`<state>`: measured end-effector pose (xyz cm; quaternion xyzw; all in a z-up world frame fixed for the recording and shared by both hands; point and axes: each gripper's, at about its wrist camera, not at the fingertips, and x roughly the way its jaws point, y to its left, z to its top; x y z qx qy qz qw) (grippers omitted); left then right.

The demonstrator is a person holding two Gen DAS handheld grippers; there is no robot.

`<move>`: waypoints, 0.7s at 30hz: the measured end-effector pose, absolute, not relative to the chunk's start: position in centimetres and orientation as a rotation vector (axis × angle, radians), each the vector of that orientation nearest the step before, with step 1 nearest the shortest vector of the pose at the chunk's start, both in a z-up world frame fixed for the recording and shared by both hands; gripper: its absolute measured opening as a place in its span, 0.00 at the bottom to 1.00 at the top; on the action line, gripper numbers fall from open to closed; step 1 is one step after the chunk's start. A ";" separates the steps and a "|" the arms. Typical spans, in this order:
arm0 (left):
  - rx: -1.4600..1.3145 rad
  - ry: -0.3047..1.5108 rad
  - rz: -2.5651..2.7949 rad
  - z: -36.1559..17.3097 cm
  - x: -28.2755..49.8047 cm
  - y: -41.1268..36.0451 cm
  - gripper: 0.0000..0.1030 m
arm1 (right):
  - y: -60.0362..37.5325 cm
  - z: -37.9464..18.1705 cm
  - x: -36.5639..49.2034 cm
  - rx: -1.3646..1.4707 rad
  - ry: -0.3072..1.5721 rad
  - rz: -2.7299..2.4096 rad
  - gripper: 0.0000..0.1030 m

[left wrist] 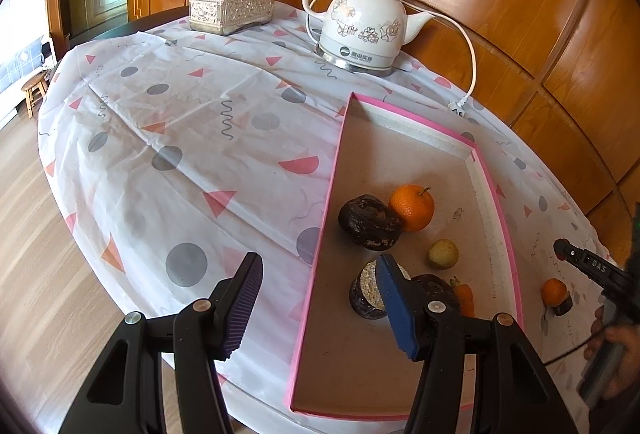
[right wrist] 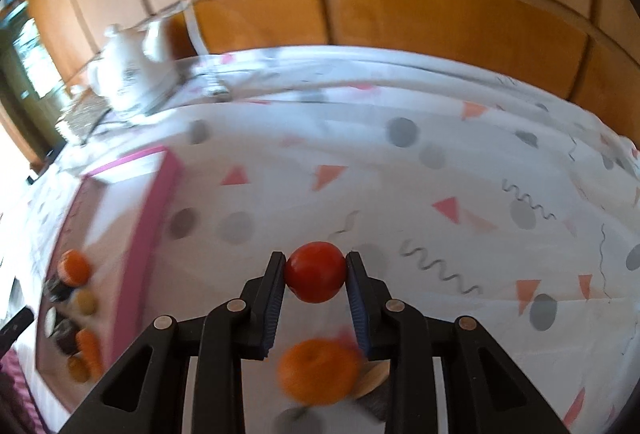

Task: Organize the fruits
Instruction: 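Carry the tomato into the tray and open the right tool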

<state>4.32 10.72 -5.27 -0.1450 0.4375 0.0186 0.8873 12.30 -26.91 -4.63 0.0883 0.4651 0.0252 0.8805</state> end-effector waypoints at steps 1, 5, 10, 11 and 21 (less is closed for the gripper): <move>-0.303 0.908 0.038 -5.2 4.2 10.7 0.58 | -26.3 -4.3 12.0 0.182 0.963 0.073 0.29; -0.311 0.893 0.037 -4.8 3.8 11.0 0.58 | -23.1 -2.8 10.9 0.165 0.930 0.176 0.29; -0.323 0.877 0.036 -4.4 3.3 11.4 0.58 | -19.2 -1.2 9.9 0.124 0.901 0.301 0.29; -0.326 0.875 0.035 -4.3 3.2 11.5 0.58 | -18.2 -1.0 9.6 0.110 0.897 0.331 0.29; -0.332 0.868 0.024 -4.1 2.8 11.5 0.58 | -11.2 -3.2 9.0 -0.039 0.981 0.451 0.29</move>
